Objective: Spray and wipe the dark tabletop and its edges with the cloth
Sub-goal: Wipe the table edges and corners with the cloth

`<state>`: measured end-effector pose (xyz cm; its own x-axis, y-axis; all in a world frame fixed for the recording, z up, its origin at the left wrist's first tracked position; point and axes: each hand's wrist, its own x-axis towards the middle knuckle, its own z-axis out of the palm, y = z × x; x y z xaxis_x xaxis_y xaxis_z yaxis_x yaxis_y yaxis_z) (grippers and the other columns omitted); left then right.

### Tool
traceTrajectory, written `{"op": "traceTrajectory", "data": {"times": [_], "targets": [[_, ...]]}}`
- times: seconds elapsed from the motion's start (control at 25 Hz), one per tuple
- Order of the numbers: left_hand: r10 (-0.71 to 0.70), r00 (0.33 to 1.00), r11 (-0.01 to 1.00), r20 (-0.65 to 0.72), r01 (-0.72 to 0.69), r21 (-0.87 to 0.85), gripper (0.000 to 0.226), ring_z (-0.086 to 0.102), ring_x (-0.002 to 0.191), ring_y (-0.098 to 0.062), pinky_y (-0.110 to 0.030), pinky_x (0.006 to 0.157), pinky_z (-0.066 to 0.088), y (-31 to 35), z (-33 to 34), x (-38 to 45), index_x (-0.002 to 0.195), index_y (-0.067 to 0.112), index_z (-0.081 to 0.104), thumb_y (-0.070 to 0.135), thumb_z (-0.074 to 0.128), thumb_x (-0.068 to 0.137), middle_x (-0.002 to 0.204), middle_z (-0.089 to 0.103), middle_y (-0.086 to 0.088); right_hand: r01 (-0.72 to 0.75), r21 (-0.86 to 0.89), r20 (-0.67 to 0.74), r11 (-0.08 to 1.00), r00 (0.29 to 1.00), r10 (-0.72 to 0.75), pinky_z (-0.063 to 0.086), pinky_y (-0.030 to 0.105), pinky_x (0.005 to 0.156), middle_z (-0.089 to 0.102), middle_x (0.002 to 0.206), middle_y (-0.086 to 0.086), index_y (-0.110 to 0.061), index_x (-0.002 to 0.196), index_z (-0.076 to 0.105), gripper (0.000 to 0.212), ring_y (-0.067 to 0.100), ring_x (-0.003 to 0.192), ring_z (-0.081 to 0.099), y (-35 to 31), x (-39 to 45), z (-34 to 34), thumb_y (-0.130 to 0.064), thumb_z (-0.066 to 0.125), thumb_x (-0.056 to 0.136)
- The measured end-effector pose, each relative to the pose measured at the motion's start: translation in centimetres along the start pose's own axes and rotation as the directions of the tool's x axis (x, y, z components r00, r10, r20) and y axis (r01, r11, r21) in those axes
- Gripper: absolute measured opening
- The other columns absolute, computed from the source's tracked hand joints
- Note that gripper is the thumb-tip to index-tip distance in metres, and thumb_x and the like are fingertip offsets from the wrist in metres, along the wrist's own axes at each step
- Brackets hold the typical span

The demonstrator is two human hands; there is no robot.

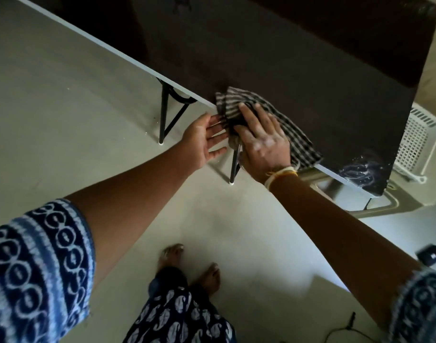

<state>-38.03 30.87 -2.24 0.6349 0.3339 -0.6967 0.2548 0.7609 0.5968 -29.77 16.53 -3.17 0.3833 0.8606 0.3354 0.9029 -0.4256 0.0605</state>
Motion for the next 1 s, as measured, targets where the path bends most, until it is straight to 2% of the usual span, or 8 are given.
{"op": "traceTrajectory", "data": {"times": [0.12,0.28,0.44,0.64,0.8,0.88,0.96,1.0], "targets": [[-0.033,0.999,0.999,0.010,0.033,0.036,0.044,0.062,0.113,-0.021,-0.049,0.097,0.044,0.2,0.3,-0.1,0.126,0.024,0.062,0.049,0.041,0.096,0.121,0.068,0.000,0.061,-0.036,0.019,0.998,0.998,-0.060,0.028,0.044,0.114,0.043,0.150,0.005,-0.019,0.125,0.064,0.032,0.033,0.138,0.040,0.6,0.1,0.6,-0.026,0.050,0.098],[-0.092,0.994,0.991,0.059,0.085,0.102,0.043,0.061,0.112,-0.024,-0.050,0.095,0.044,-0.1,2.1,-0.7,0.123,0.023,0.063,0.046,0.042,0.093,0.119,0.067,-0.003,0.056,-0.030,-0.003,0.998,0.998,-0.056,0.037,0.051,0.107,0.044,0.149,0.009,-0.018,0.124,0.064,0.043,0.039,0.134,0.043,2.6,-2.7,-1.0,-0.025,0.030,0.099],[-0.132,0.987,0.983,0.094,0.117,0.143,0.033,0.068,0.103,-0.023,-0.041,0.085,0.047,-1.0,4.4,-0.8,0.111,0.016,0.063,0.031,0.042,0.091,0.100,0.072,-0.003,-0.045,0.036,-0.042,0.998,0.998,0.047,0.041,0.051,0.103,0.050,0.144,0.007,-0.016,0.112,0.070,0.035,0.037,0.131,0.047,5.1,-6.6,-2.3,-0.021,0.041,0.094],[-0.137,0.989,0.965,0.061,0.119,0.234,0.023,0.069,0.091,-0.020,-0.038,0.090,0.047,-2.5,7.1,-2.2,0.087,0.015,0.063,0.025,0.044,0.094,0.086,0.071,-0.002,-0.292,0.242,-0.126,0.925,0.936,0.328,0.049,0.045,0.091,0.069,0.118,0.003,-0.012,0.084,0.073,0.022,0.031,0.111,0.061,5.3,-6.5,-4.5,-0.016,0.051,0.080],[-0.122,0.990,0.922,0.069,0.088,0.378,0.023,0.069,0.084,-0.021,-0.038,0.087,0.050,-4.7,8.7,-3.4,0.090,0.017,0.063,0.022,0.042,0.098,0.090,0.071,-0.003,-0.201,0.059,-0.039,0.978,0.978,0.203,0.039,0.047,0.100,0.056,0.139,0.003,-0.017,0.104,0.071,0.026,0.032,0.128,0.050,6.5,-9.7,-3.9,-0.017,0.064,0.079],[0.001,0.995,0.794,0.104,-0.064,0.605,0.024,0.070,0.080,-0.023,-0.036,0.083,0.052,-5.5,9.2,-3.9,0.090,0.013,0.068,0.022,0.046,0.096,0.091,0.073,-0.005,-0.215,0.036,-0.053,0.976,0.975,0.217,0.035,0.049,0.105,0.052,0.143,0.003,-0.018,0.106,0.072,0.028,0.032,0.133,0.045,8.1,-12.5,-4.0,-0.018,0.069,0.078],[0.257,0.936,0.391,0.240,-0.328,0.860,0.027,0.069,0.078,-0.023,-0.035,0.075,0.055,-6.4,9.3,-4.0,0.087,0.011,0.072,0.026,0.051,0.093,0.085,0.074,-0.007,-0.274,0.045,-0.111,0.961,0.954,0.277,0.034,0.048,0.107,0.055,0.140,0.003,-0.016,0.100,0.075,0.019,0.031,0.132,0.047,9.7,-14.9,-4.5,-0.016,0.067,0.082],[0.375,0.857,0.140,0.355,-0.431,0.892,0.025,0.067,0.078,-0.023,-0.035,0.071,0.055,-6.7,9.6,-4.1,0.087,0.011,0.072,0.027,0.053,0.092,0.083,0.072,-0.007,-0.319,0.087,-0.140,0.944,0.934,0.329,0.035,0.048,0.106,0.058,0.136,0.003,-0.015,0.094,0.076,0.016,0.030,0.130,0.050,10.3,-15.6,-4.8,-0.016,0.064,0.083]]}}
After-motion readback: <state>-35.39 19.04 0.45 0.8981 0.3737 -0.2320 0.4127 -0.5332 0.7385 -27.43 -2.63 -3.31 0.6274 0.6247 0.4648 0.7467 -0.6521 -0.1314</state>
